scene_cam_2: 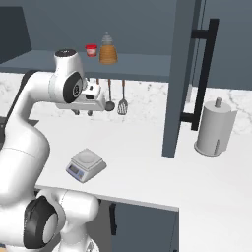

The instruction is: Pick the honey bottle and place it on the digital scale for weighing, and close the cabinet.

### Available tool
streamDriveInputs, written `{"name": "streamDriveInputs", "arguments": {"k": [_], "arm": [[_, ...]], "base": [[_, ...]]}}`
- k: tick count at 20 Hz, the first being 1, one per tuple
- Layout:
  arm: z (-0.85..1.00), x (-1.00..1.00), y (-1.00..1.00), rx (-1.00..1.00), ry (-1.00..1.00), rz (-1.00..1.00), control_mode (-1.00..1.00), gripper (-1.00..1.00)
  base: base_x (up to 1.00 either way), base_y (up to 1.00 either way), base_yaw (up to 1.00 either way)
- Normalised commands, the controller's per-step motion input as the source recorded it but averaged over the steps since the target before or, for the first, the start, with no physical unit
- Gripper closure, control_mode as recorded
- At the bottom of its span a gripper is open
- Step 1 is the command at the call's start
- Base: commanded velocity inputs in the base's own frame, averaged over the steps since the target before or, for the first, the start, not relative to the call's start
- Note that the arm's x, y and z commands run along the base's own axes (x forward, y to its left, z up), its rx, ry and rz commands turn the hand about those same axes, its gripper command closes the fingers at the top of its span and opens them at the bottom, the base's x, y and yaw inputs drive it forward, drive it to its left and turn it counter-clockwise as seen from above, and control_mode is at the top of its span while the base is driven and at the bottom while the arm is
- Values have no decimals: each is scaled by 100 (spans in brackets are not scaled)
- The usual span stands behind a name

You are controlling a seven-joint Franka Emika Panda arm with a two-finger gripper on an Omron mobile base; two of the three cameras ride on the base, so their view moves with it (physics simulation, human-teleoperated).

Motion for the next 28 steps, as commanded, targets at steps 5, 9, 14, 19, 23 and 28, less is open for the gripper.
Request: {"name": "streamDriveInputs", "arguments": {"k": [5,9,14,19,23,28], "arm": [[0,-20,5,0,1,0,-100,-100],[23,-24,8,-1,-17,0,-100,-100],[46,-28,0,-3,-29,0,-100,-100],[56,-2,1,-4,-32,0,-100,-100],[54,-3,0,0,-28,-2,-100,-100],[60,-10,0,0,-33,0,-100,-100]], "base": [[0,0,0],[0,0,0],[0,0,0],[0,0,0],[0,0,0],[0,0,0]]}}
